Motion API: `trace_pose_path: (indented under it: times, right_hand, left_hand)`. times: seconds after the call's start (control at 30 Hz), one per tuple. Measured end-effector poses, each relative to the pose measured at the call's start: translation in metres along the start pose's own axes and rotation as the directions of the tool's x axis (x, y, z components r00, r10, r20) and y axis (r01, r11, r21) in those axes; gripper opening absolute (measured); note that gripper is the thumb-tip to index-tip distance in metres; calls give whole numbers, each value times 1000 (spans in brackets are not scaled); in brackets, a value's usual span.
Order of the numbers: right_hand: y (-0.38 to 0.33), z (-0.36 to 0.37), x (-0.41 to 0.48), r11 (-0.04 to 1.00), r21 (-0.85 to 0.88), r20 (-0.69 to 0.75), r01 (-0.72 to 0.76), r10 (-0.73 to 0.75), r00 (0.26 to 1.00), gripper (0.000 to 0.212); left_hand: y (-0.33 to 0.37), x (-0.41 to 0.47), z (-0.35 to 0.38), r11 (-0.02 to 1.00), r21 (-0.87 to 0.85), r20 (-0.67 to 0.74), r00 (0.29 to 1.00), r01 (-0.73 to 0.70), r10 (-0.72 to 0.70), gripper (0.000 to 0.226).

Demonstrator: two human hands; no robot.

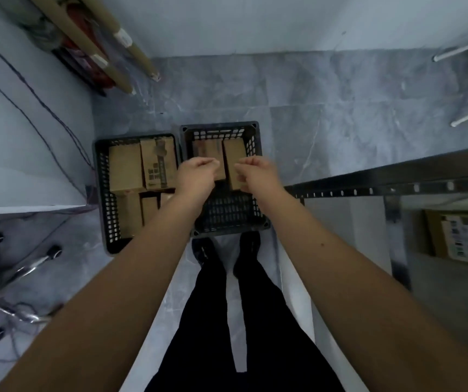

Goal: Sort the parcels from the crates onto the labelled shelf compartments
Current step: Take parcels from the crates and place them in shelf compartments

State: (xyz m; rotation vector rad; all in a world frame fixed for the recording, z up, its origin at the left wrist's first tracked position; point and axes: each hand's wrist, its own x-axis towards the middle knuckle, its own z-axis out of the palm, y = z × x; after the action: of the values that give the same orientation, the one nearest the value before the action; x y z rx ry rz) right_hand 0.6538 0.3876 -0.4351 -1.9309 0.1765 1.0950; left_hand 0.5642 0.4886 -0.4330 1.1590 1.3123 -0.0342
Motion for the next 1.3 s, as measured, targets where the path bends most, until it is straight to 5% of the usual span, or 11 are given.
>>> trace_pose_path:
  times: [0.27, 0.37, 0.47, 0.7, 0.93, 1.13, 1.3]
  right_hand:
    - [80, 38, 143, 989, -26, 107, -146, 148, 983, 8]
    - [124, 54, 212, 980, -77, 117, -185, 193, 974, 33]
    - [164, 68, 272, 970, -112, 110, -216, 228, 967, 36]
    - [235, 92, 371, 962, -134, 90, -238, 251, 964, 36]
    - [265, 107, 433, 978, -106, 129, -179, 192, 973, 56]
    - [272, 122, 471, 990, -18, 186, -138, 139, 973, 80]
    - [276, 127, 491, 994, 12, 216, -110, 104, 971, 77]
  left_hand:
    - [-82, 155, 31, 973, -20, -71, 970, 230, -231, 7]
    - [-121, 222, 49, 945, -24, -63, 943, 327, -327, 38]
    - [-154, 278, 63, 933, 34, -71, 932, 357, -354, 49]
    - [-225, 378, 73, 941, 212, -122, 963, 263, -242, 19]
    - [-276, 436, 93, 894, 422, -116, 987, 147, -107, 58]
    - [-299, 470, 112, 940, 313, -264, 963, 137, -52, 82]
    - [-310, 483, 122, 939, 301, -341, 938, 165, -55, 87]
